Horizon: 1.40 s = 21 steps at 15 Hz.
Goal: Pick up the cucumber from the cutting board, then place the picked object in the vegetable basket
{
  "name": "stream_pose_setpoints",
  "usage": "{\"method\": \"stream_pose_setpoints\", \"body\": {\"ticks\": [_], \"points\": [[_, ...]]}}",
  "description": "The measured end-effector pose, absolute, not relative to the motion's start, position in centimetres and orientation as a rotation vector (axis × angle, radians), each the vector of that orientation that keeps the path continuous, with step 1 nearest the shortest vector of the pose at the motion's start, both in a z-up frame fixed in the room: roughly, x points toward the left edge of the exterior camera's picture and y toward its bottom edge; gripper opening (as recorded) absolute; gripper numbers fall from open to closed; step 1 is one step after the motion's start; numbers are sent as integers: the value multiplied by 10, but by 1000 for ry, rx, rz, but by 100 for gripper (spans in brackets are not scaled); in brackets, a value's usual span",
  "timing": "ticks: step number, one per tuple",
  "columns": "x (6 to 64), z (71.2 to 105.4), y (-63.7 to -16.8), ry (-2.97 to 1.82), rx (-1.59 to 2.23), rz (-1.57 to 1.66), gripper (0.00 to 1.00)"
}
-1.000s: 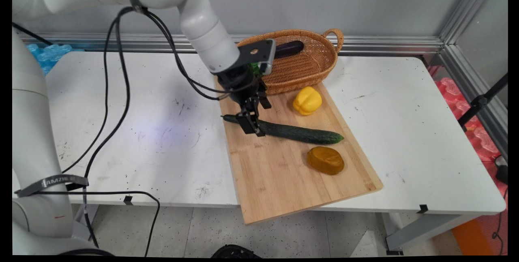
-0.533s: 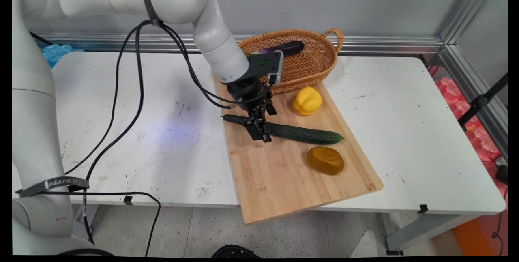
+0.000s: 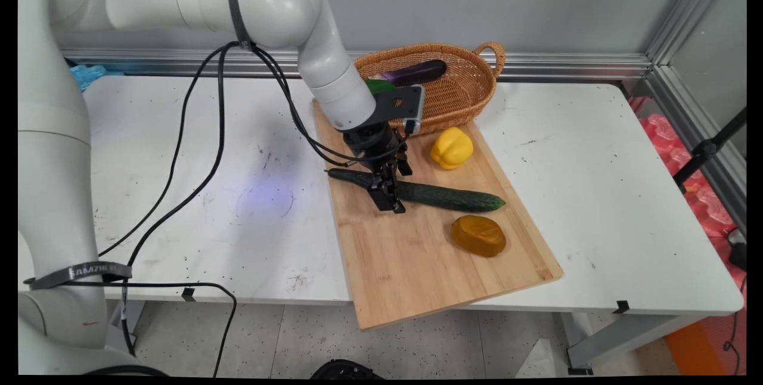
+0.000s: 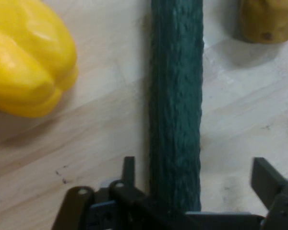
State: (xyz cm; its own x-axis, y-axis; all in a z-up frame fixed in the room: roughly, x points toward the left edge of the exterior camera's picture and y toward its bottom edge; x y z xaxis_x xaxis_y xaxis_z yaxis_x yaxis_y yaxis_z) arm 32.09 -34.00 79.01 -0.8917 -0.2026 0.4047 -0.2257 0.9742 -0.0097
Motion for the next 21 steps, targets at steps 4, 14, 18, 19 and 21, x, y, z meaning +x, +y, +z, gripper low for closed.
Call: {"method": "stream_pose_setpoints", "body": {"ticks": [4, 14, 18, 19, 21], "points": [[319, 787, -343, -2715, 282, 86, 0], [328, 820, -335, -2716, 237, 108, 0], [337, 862, -327, -2698, 292, 144, 0], [340, 874, -326, -2691, 316, 155, 0], [345, 897, -325, -2675, 374, 176, 0]]}}
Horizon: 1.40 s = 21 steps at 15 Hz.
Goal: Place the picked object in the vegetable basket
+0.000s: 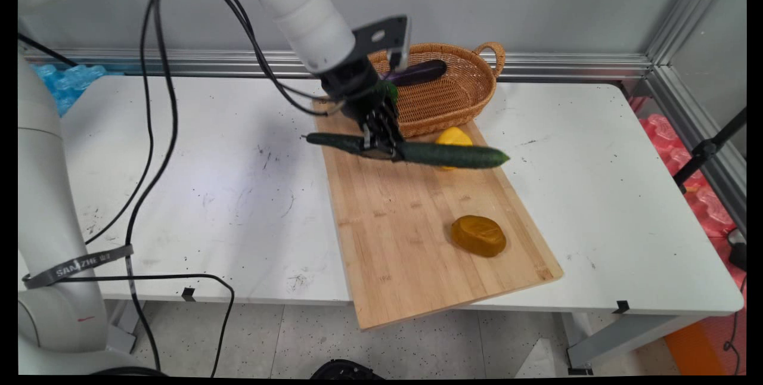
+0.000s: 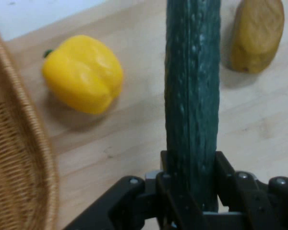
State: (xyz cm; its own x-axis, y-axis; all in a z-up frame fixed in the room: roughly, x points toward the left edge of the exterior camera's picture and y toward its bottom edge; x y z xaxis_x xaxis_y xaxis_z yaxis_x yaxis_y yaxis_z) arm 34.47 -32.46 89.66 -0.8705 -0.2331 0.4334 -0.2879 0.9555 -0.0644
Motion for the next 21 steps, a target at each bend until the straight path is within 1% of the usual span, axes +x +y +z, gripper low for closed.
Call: {"method": "stream_pose_setpoints", "body": {"ticks": [4, 8, 10, 14, 21], "points": [[353, 933, -326, -2633, 527, 221, 0], [361, 960, -337, -2578, 727, 292, 0], [364, 968, -346, -2547, 830, 330, 0], [367, 970, -364, -2487, 1023, 382, 0], [357, 957, -397, -2425, 1206, 434, 0]]}}
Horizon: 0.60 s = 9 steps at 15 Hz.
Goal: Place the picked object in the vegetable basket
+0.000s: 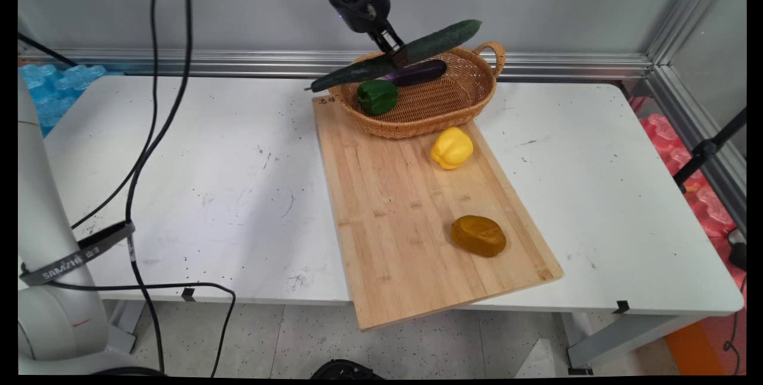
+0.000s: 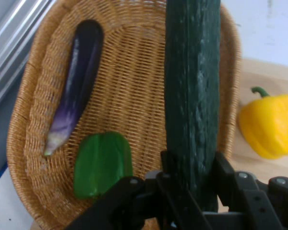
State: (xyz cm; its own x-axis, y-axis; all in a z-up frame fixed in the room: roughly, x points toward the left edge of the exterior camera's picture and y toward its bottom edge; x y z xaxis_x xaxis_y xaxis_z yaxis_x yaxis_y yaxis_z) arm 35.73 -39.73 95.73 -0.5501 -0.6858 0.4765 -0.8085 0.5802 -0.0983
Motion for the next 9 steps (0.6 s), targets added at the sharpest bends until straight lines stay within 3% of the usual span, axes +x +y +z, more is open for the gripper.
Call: {"method": "stream_pose_setpoints", "body": {"ticks": [9], "points": [[328, 911, -457, -2457, 1377, 436, 0]]}}
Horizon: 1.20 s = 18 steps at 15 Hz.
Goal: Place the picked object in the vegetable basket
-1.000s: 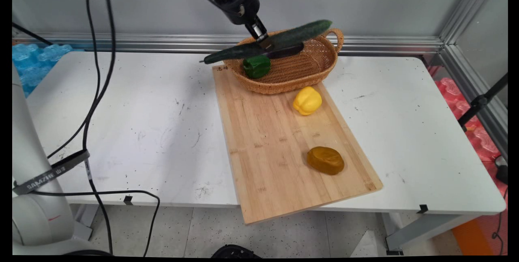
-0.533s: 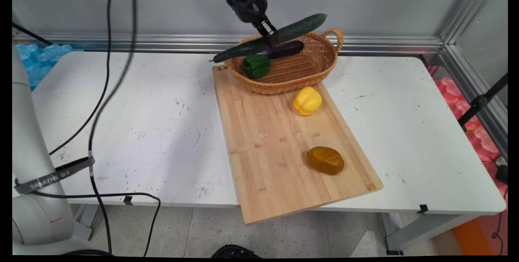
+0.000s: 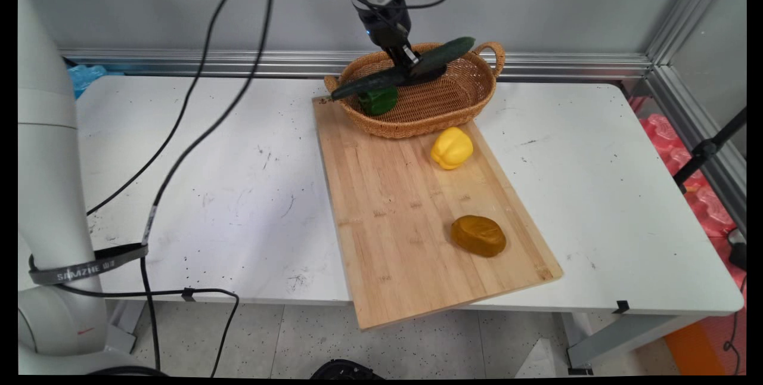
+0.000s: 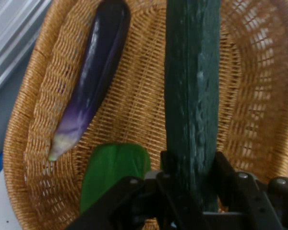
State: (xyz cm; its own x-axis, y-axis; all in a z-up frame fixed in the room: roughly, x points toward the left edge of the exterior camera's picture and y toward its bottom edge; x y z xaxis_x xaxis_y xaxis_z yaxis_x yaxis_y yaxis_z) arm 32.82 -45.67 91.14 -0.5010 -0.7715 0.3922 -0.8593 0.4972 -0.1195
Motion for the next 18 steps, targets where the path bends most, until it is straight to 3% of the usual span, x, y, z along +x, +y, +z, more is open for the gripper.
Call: {"method": "stream_pose_setpoints", "body": {"ticks": [13, 14, 18], "points": [[295, 850, -515, -2564, 1528, 375, 0], [294, 848, -517, -2569, 1524, 375, 100], [289, 851, -520, -2575, 1497, 376, 100]]}}
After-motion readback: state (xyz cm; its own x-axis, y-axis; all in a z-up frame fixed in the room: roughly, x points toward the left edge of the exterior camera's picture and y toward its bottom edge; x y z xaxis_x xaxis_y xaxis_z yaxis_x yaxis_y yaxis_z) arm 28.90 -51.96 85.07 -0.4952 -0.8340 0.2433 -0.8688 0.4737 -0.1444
